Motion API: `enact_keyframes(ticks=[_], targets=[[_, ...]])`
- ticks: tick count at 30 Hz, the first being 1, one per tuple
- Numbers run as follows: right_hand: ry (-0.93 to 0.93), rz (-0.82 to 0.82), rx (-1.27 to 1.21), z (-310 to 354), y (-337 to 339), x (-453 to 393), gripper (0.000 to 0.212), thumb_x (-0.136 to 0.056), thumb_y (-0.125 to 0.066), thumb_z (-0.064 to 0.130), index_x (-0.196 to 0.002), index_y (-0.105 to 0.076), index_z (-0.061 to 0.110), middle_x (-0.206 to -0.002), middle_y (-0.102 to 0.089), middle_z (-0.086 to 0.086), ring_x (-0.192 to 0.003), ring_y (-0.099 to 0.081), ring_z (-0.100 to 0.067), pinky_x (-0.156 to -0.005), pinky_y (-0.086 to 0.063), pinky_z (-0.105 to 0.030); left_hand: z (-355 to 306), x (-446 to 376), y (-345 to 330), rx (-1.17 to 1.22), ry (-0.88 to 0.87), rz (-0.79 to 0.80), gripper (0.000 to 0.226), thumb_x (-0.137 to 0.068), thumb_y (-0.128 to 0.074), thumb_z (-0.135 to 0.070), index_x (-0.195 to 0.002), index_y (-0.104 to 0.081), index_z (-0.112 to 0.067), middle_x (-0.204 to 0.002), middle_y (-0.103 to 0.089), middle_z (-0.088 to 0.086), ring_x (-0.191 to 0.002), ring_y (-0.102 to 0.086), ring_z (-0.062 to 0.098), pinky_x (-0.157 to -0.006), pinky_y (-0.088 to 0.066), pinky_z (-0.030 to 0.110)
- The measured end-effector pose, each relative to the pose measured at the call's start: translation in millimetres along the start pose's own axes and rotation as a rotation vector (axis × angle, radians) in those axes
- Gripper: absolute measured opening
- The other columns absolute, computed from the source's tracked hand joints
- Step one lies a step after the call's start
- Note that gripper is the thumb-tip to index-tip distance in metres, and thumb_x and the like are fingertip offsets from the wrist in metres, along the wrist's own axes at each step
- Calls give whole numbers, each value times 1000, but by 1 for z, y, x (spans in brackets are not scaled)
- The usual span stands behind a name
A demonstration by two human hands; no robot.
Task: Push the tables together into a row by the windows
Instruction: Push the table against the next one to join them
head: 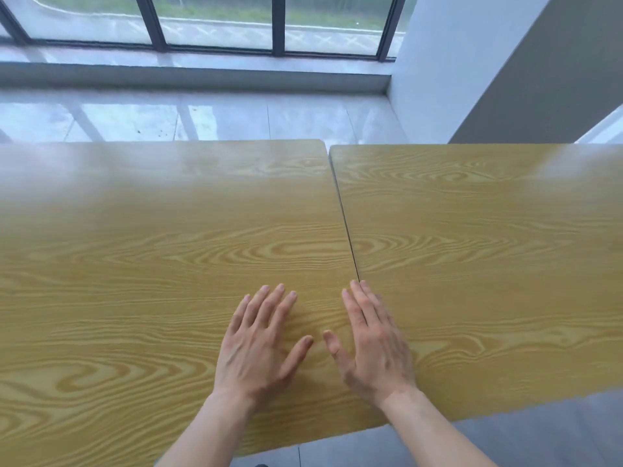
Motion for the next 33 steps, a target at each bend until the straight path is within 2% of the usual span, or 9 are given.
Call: enact_keyframes(ticks=[4, 11, 20, 27, 30, 33], targets=[[22, -6, 0, 9, 28, -80, 81, -102, -19, 67, -163, -22, 14, -172, -17, -3, -159, -5, -14, -129, -4, -32, 34, -65, 39, -14, 54, -60, 80, -96, -19, -76, -160, -30, -30, -168, -30, -6, -158, -16, 15, -129, -10, 41], [37, -8, -28, 14, 49, -228, 82, -102, -25, 67, -163, -19, 13, -172, -18, -6, -159, -9, -20, -130, -9, -36, 68, -193, 80, -15, 121, -118, 79, -94, -23, -75, -159, -31, -30, -166, -33, -5, -157, -19, 17, -129, -6, 38], [80, 72, -48, 9, 25, -373, 81, -102, -29, 63, -163, -19, 11, -172, -17, -7, -160, -7, -20, -130, -4, -35, 115, -324, 69, -38, 216, -72, 76, -95, -25, -73, -158, -29, -30, -167, -30, -6, -156, -18, 17, -128, -10, 38], [84, 112, -14, 11, -11, -429, 87, -97, -19, 68, -162, -23, 9, -170, -22, -10, -159, -10, -24, -130, -7, -41, 147, -382, 55, -54, 199, -36, 78, -96, -22, -72, -159, -31, -26, -167, -33, -1, -157, -20, 21, -129, -7, 39], [90, 141, 30, 4, -24, -433, 84, -98, -19, 67, -160, -29, 11, -164, -34, -11, -157, -20, -26, -130, -9, -41, 151, -388, 43, -78, 203, 12, 69, -100, -27, -68, -154, -38, -26, -158, -46, 1, -151, -31, 23, -125, -12, 39], [85, 84, 36, -1, -32, -431, 75, -99, -28, 65, -150, -44, 12, -146, -53, -9, -143, -40, -29, -127, -18, -43, 152, -390, 33, -158, 220, 26, 67, -97, -23, -71, -135, -53, -25, -133, -63, 1, -128, -49, 25, -114, -25, 41]])
Point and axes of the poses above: each hand's wrist, its own x-axis away from the middle knuckle, its own y-axis out of the back of the hand, z = x × y, the point moved 3 cm from there along -x, towards the middle knuckle
